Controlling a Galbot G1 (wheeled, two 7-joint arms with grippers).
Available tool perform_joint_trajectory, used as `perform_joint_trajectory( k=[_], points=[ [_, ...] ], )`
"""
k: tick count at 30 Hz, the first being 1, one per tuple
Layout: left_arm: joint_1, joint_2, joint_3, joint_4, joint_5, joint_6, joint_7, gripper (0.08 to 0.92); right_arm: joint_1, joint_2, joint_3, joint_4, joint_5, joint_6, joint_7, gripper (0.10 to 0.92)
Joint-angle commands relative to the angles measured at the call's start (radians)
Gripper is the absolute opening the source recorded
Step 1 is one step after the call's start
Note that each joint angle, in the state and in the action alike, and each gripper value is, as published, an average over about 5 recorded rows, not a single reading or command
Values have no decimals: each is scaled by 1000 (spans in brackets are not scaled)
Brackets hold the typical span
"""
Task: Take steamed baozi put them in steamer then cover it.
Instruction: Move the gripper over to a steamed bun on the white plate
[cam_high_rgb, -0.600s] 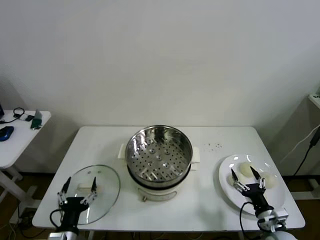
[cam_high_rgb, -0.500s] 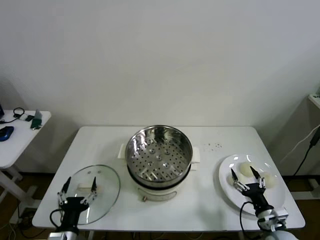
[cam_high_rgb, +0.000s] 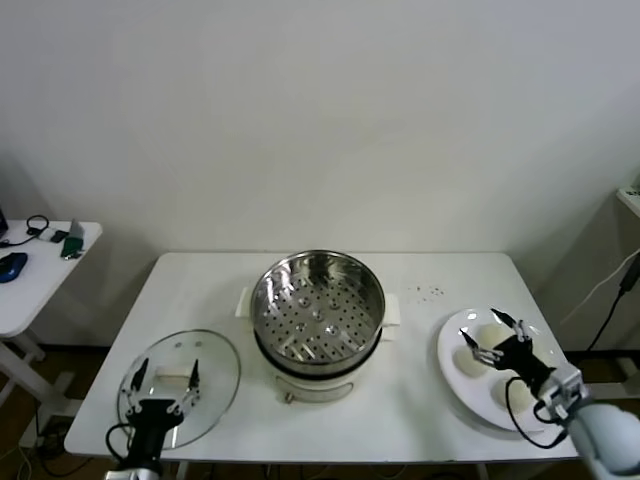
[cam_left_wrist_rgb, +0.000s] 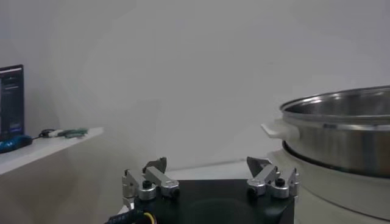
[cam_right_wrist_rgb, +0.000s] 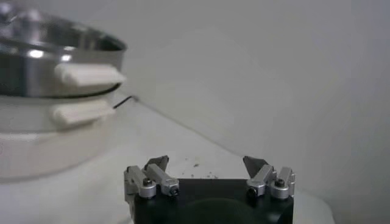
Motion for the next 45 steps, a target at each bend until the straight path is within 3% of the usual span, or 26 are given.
perform_joint_trajectory(
  k=[1,8,15,21,45],
  points=[
    [26,10,12,-3,2,-20,-11,823,281,-351,-191,-171,-148,-27,-405,823],
    [16,18,13,7,-5,-14,-33,823,669,-419,-591,-314,-293,41,-506,823],
    [13,28,8,4,-12,-5,-37,823,1145,-336,-1137,-449,-323,47,-524,823],
    [8,31,-1,1,-18,7,-37,823,1326,-247,-1419,-542,-317,42,-526,823],
    [-37,30,-11,4,-18,55,-37,823,1222,-38,-1385,-713,-382,45,-487,823]
  ],
)
